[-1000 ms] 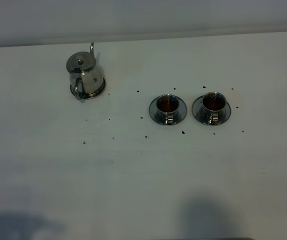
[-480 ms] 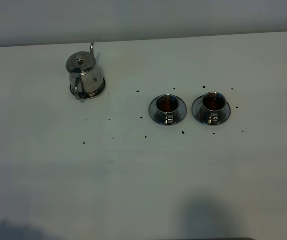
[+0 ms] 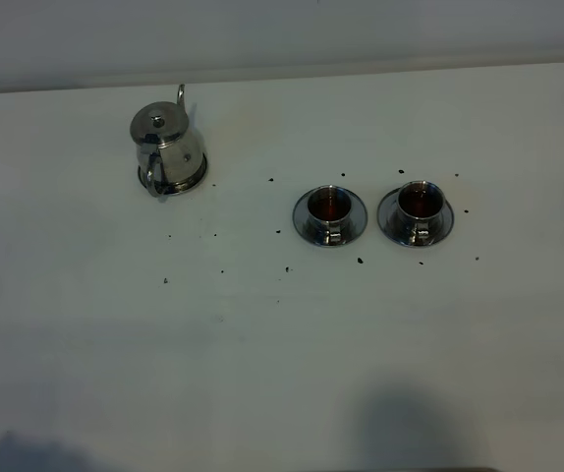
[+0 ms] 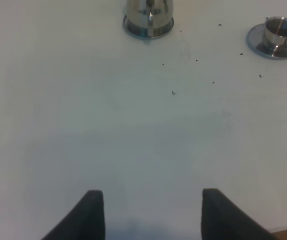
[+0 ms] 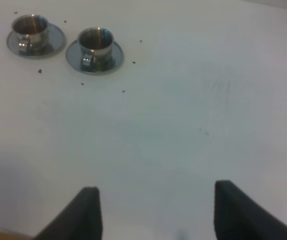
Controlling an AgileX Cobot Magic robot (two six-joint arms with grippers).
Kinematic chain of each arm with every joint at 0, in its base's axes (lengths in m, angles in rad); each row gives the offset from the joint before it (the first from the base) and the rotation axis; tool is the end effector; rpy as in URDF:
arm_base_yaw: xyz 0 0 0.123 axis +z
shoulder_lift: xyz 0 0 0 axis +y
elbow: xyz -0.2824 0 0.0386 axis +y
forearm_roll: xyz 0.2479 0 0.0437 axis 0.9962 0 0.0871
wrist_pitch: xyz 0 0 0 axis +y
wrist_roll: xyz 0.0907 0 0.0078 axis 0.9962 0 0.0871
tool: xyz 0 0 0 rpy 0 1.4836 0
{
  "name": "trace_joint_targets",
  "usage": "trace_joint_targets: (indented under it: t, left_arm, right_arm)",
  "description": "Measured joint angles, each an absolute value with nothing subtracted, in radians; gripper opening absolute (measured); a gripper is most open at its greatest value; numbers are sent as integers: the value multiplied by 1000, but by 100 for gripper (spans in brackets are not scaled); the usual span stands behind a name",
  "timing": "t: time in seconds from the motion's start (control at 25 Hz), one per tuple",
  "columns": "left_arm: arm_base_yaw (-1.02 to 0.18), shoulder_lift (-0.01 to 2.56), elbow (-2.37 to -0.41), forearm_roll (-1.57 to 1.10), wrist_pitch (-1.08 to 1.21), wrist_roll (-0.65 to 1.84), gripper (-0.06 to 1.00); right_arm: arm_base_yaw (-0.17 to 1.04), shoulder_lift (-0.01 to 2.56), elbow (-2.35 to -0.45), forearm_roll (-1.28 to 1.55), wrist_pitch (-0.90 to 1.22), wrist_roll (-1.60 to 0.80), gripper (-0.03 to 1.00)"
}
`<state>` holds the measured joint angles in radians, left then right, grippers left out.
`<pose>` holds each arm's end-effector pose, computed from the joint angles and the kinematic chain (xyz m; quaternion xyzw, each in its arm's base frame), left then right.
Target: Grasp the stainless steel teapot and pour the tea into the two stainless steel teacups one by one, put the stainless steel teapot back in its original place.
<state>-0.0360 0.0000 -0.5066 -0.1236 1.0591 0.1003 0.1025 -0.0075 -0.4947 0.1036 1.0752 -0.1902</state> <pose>-0.0062 -0.0096 0.2796 0.0604 0.8473 -0.0448 0.5257 -0.0070 0.0076 0.2749 -0.1271 0.8458 0.0291 0.5174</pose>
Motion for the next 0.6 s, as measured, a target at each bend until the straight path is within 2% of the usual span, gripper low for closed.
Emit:
trace_joint_targets:
  t: [0.6]
  left_arm:
    - [-36,0,-507,-124,1059,100,47]
  right_arm:
    - [102,-7,-495,104,1075,-189,48]
